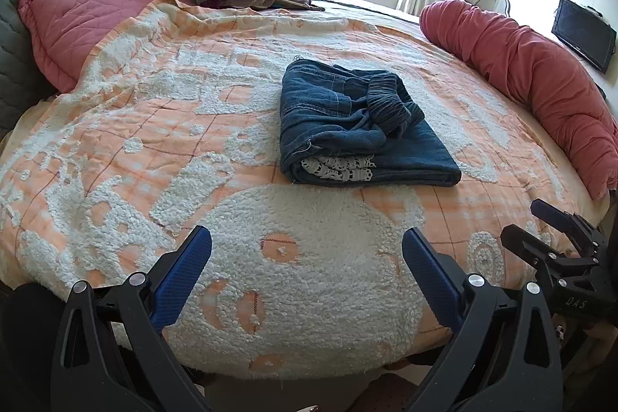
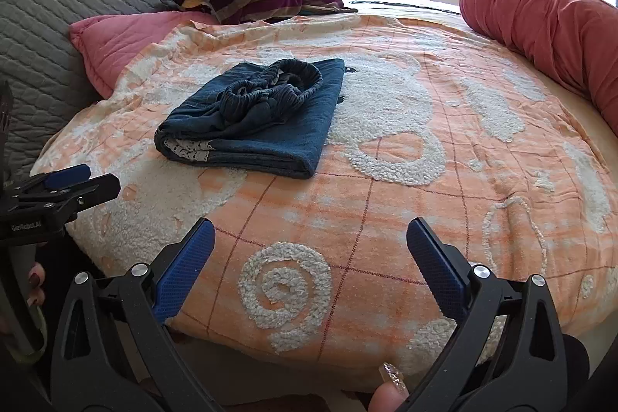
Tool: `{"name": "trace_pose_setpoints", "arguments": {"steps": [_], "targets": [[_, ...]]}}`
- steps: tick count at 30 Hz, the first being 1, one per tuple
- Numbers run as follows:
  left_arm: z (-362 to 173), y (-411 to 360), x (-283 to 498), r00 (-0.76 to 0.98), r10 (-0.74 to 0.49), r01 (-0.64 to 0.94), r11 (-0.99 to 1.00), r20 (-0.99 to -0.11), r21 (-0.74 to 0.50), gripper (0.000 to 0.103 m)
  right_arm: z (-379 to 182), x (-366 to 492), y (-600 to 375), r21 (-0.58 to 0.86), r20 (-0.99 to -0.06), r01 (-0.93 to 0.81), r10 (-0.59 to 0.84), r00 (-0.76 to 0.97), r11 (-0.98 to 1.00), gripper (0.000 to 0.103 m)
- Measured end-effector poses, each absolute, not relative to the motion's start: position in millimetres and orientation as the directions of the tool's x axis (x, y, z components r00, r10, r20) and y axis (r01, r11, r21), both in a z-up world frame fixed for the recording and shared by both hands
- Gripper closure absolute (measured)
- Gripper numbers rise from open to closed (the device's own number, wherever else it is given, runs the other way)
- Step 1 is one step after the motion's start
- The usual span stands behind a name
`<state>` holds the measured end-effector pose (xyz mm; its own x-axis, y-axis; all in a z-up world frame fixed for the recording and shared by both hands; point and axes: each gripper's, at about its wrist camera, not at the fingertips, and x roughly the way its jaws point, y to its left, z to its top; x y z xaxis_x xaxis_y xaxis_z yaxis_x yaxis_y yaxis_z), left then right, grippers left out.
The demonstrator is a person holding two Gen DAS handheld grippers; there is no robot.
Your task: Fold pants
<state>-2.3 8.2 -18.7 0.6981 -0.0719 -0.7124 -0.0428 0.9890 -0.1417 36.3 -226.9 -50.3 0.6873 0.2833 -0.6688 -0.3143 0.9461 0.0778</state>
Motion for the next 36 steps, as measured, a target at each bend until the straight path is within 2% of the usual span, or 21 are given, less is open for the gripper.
{"name": "trace_pose_setpoints", "arguments": {"steps": [36], "targets": [[-20.6,10.6,-1.3,0.692,-0.071,-0.05,0.988,-0.719,-0.146,0.004,-51.3,37.4,-229.4,0.072,-0.669,-0.288,0.26,0.696,0.955,0.009]]}}
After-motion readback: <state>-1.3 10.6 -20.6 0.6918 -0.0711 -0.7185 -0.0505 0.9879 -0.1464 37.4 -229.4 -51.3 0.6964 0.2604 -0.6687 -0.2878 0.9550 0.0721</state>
